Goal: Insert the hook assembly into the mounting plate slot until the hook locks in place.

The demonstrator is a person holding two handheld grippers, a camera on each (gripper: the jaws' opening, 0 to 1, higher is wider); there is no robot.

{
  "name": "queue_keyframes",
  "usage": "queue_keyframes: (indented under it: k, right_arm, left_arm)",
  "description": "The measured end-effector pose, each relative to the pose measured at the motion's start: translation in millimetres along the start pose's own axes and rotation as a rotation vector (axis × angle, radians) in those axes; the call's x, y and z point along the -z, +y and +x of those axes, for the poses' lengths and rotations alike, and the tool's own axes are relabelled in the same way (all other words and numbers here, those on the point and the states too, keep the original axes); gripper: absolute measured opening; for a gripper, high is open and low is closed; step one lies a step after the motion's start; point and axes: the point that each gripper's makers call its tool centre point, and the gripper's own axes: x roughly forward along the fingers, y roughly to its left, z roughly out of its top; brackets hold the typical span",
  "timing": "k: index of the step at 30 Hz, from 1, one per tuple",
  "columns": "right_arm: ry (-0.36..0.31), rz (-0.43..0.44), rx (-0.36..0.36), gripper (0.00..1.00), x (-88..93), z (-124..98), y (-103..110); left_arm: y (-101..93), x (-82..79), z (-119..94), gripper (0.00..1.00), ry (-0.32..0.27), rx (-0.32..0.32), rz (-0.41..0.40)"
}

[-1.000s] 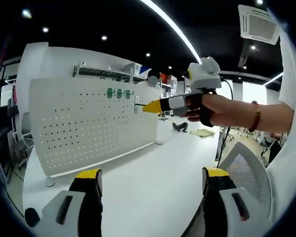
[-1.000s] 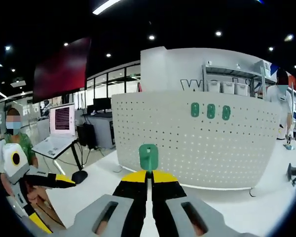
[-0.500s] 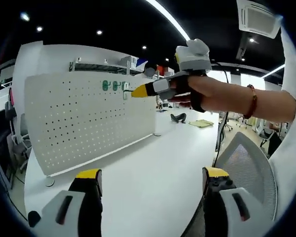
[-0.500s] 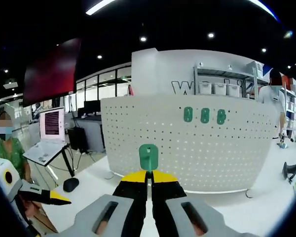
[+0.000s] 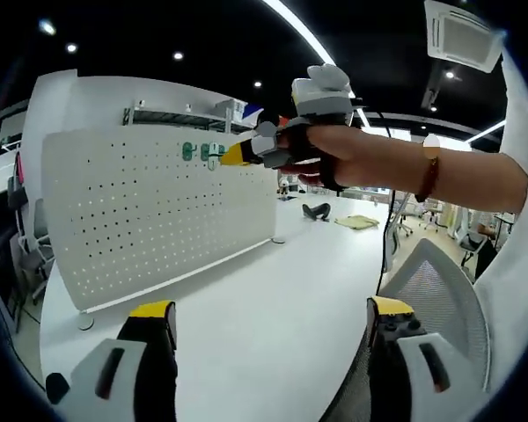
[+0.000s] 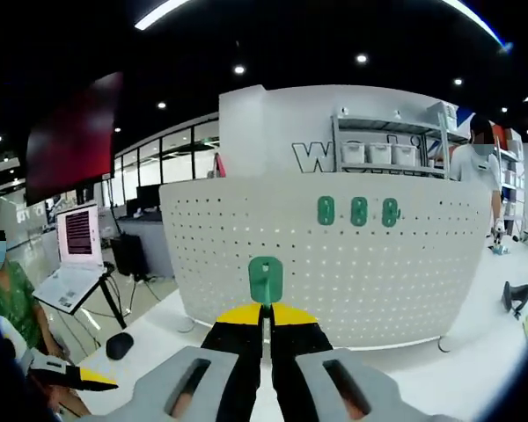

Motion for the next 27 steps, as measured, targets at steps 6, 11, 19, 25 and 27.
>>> queue_keyframes:
  k: [6,11,19,25,27]
  right_arm:
    - [-0.003,0.033,0.001,0.00,-8.1,12,1]
    - [-0.002,0.044,0.019,0.00,-15.6,24,1]
    - [-0.007,0.071,0.059,0.00,-23.1,38,-5]
    - [-0.014,0.064,0.089,0.00,-28.7,44,-7]
    - [-0.032,0.079,0.096,0.00,-32.8,47,-9]
  left_arm:
    - [1.1,2.1,2,0.94,0.010,-0.001,-0.005]
    - [2.4,-0.4,0,0.95,-0.019,0.012,-0.038]
    - [7.7,0.6,2,0.95,-0.009,0.016,-0.022]
    - [11.0,0.5,4,0.95,-0.007,0.021,-0.027]
    - [12.0,-0.7,3,0.97,-0.013,0.020,-0.029]
